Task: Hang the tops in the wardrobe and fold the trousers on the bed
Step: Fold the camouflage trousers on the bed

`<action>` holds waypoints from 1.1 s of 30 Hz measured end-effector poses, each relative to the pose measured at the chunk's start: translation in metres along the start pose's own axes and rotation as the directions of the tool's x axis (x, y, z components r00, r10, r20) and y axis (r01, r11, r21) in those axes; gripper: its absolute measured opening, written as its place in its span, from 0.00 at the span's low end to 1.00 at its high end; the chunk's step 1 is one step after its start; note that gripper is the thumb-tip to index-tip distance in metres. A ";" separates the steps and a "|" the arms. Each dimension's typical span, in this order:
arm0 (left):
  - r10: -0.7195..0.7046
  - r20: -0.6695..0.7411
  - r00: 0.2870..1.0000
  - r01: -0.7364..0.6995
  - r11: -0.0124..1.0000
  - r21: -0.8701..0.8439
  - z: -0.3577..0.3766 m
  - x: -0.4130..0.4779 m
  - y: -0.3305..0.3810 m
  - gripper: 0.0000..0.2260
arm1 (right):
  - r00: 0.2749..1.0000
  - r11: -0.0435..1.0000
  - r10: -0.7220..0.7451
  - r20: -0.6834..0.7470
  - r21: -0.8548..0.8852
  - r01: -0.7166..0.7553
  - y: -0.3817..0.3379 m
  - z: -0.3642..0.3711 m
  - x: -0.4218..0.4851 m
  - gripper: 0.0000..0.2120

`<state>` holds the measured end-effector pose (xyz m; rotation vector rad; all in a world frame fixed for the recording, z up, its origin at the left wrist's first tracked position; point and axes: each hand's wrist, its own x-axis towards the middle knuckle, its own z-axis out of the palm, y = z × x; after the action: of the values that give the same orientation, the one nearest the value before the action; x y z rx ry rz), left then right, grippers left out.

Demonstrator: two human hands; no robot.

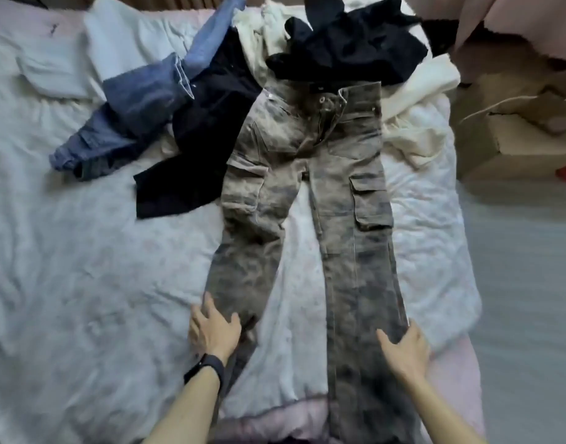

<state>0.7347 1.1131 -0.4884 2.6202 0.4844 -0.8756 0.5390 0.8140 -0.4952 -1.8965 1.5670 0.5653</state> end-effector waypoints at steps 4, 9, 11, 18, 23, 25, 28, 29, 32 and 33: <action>-0.173 0.208 0.963 0.214 0.956 -0.198 -0.007 -0.005 -0.068 0.43 | 0.981 0.989 0.134 0.139 0.045 -0.141 0.078 0.027 -0.012 0.46; -0.140 0.436 0.889 0.240 0.953 -0.184 0.002 -0.006 -0.124 0.35 | 0.955 0.983 0.171 0.242 0.020 -0.181 0.124 0.040 -0.023 0.23; -0.120 0.462 0.879 0.171 0.983 -0.070 0.013 -0.008 -0.147 0.38 | 0.962 0.991 0.129 0.242 -0.004 -0.132 0.125 0.040 -0.037 0.19; 0.004 0.296 0.955 0.032 0.993 -0.117 0.026 -0.081 -0.138 0.18 | 0.982 0.996 -0.041 0.187 0.081 0.026 0.121 0.035 -0.074 0.18; 0.115 0.331 0.937 0.003 0.943 -0.334 0.018 -0.142 -0.149 0.02 | 0.975 0.978 -0.136 0.176 0.179 0.104 0.131 -0.008 -0.122 0.15; 0.119 0.355 0.927 0.021 0.929 -0.368 0.012 -0.160 -0.157 0.02 | 0.966 0.964 -0.151 0.212 0.246 0.097 0.128 -0.027 -0.135 0.12; 0.081 0.463 0.883 0.098 0.931 -0.351 0.004 -0.189 -0.183 0.08 | 0.935 0.943 -0.188 0.300 0.320 0.087 0.142 -0.042 -0.159 0.10; 0.064 0.482 0.874 0.118 0.933 -0.339 0.006 -0.194 -0.195 0.10 | 0.927 0.944 -0.192 0.322 0.319 0.085 0.151 -0.041 -0.167 0.10; 0.009 0.436 0.900 0.153 0.929 -0.335 0.015 -0.211 -0.227 0.11 | 0.962 0.983 -0.105 0.253 0.171 0.063 0.193 -0.022 -0.175 0.15; -0.003 0.405 0.914 0.141 0.939 -0.312 0.021 -0.211 -0.237 0.14 | 0.978 0.996 -0.080 0.193 0.047 0.072 0.206 -0.016 -0.176 0.19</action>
<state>0.4668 1.2698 -0.4211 2.0548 0.5637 -1.1998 0.2998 0.9052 -0.4041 -1.8046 1.3650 0.6599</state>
